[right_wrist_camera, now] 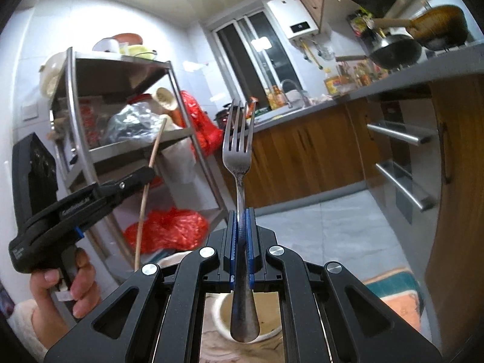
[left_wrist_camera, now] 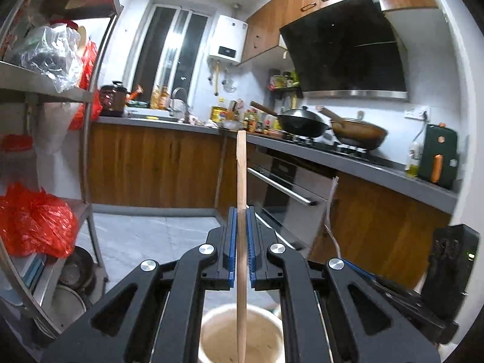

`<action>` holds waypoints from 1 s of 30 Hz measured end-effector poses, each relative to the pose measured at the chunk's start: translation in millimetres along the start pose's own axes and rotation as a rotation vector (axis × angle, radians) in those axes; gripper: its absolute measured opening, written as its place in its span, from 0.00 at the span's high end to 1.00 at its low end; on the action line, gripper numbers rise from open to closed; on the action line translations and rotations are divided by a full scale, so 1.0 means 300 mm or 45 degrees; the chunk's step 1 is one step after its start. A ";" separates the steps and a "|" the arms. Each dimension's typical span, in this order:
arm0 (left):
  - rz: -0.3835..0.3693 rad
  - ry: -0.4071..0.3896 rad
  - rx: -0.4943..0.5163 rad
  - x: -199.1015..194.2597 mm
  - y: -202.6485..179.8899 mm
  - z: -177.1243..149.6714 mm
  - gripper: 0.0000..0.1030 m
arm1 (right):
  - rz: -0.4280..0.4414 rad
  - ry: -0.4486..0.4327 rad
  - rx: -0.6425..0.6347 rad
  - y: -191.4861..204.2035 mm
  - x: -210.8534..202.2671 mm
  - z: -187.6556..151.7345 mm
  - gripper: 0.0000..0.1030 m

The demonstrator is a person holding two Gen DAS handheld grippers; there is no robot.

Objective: Organize utensils
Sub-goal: 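Lift the chopstick and fork and carry both over the ceramic holder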

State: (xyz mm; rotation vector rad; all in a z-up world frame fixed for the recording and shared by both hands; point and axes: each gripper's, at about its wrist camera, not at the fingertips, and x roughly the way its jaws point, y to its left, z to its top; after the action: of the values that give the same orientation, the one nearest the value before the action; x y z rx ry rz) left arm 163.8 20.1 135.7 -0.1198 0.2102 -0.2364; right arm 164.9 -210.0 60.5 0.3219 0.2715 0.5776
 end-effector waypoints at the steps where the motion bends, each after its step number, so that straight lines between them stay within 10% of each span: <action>1: 0.024 0.000 0.006 0.020 0.001 -0.015 0.94 | -0.012 -0.001 0.005 -0.009 0.012 -0.009 0.93; 14: 0.060 0.126 -0.018 -0.009 0.030 -0.236 0.94 | -0.020 0.052 0.002 -0.031 0.050 -0.066 0.93; 30: -0.005 0.094 -0.106 0.023 0.072 -0.203 0.94 | -0.065 0.024 -0.070 0.020 0.163 -0.079 0.93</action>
State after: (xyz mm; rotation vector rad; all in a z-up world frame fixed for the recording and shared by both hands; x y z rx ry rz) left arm 161.7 33.7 72.2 -0.1945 0.2933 -0.2363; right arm 193.2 -172.2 33.2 0.2559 0.2804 0.5372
